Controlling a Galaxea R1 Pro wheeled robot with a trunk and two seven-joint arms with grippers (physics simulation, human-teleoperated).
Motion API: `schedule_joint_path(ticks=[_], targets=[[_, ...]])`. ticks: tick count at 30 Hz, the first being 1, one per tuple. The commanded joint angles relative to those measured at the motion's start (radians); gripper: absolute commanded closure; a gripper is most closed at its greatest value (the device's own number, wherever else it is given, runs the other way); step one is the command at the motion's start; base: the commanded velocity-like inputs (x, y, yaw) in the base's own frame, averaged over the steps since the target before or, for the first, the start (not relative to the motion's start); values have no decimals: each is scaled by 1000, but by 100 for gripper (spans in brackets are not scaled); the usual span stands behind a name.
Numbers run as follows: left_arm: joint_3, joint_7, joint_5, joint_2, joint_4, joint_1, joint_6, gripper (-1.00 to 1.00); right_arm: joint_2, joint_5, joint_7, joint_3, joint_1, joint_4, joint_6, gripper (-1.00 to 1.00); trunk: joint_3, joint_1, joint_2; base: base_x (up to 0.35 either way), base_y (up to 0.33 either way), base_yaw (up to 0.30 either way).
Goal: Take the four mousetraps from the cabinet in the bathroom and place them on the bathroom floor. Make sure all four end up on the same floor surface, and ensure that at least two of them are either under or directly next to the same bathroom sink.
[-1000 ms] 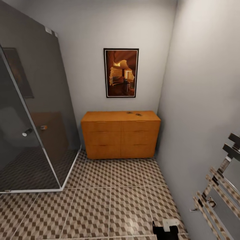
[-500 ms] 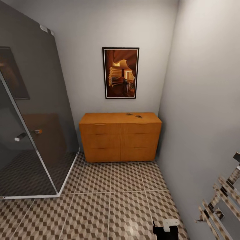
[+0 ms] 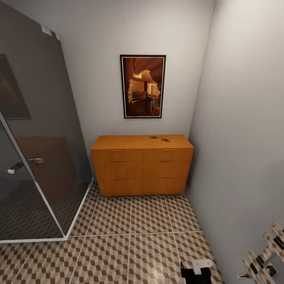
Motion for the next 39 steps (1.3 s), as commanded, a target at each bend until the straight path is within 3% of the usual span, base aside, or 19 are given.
schedule_joint_path(ticks=[1, 19, 39], targets=[[2, 9, -11, 0, 4, -2, -6, -100, 0, -6, -4, 9, -1, 1, -3, -100, -2, 1, -2, 196, 0, 0], [2, 9, -11, 0, 4, -2, -6, -100, 0, 59, -1, 9, 5, 1, -3, -100, -2, 1, -2, 193, 0, 0], [-4, 3, -16, -5, -2, -8, -1, -100, -5, 67, 4, 16, 20, 7, 3, -100, -2, 1, -2, 113, -50, 0]])
